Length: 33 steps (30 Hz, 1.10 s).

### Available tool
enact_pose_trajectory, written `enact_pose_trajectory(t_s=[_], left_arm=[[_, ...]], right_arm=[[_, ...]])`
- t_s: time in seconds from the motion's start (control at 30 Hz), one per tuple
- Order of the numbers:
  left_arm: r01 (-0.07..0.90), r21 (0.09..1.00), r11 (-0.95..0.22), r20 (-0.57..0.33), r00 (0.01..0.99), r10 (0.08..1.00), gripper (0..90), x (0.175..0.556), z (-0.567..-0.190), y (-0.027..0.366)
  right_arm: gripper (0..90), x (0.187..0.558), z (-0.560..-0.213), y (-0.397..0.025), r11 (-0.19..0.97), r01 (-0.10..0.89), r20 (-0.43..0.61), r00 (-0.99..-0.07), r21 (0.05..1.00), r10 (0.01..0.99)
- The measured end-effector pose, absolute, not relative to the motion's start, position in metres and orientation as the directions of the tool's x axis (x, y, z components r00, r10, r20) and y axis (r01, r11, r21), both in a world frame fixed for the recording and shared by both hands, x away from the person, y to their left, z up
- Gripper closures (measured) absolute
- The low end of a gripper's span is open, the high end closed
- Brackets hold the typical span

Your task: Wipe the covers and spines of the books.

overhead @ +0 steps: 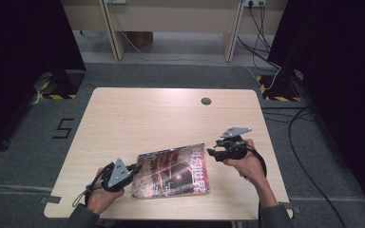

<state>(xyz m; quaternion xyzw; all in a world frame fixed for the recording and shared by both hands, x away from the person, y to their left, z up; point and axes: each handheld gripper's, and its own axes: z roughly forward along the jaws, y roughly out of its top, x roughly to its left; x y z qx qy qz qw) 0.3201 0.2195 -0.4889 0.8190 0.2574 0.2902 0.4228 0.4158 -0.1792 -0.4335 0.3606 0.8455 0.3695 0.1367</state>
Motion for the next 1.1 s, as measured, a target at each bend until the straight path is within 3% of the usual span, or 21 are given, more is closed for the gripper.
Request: enact_pose_trajectory(t_s=[0.17,0.37,0.6,0.93,1.1], left_arm=[[0.176,0.838,-0.517,0.263,0.700,0.664,83.7,0.318,-0.489,0.218],[0.182,0.840,-0.511,0.251,0.706,0.662,83.7,0.317,-0.489,0.218],[0.180,0.837,-0.517,0.255,0.708,0.659,83.8,0.315,-0.488,0.218],[0.186,0.838,-0.513,0.244,0.714,0.656,83.7,0.316,-0.489,0.216],[0.179,0.834,-0.522,0.254,0.716,0.651,83.3,0.317,-0.489,0.215]], right_arm=[[42.5,0.417,-0.443,-0.205,0.465,0.572,-0.048,-0.596,0.676,0.802],[45.9,0.414,-0.455,-0.227,0.444,0.633,-0.061,-0.532,0.635,0.845],[57.5,0.409,-0.466,-0.238,0.450,0.655,-0.053,-0.532,0.607,0.845],[61.4,0.411,-0.482,-0.242,0.444,0.699,-0.022,-0.524,0.561,0.852],[70.5,0.412,-0.486,-0.247,0.424,0.704,0.005,-0.519,0.570,0.855]])
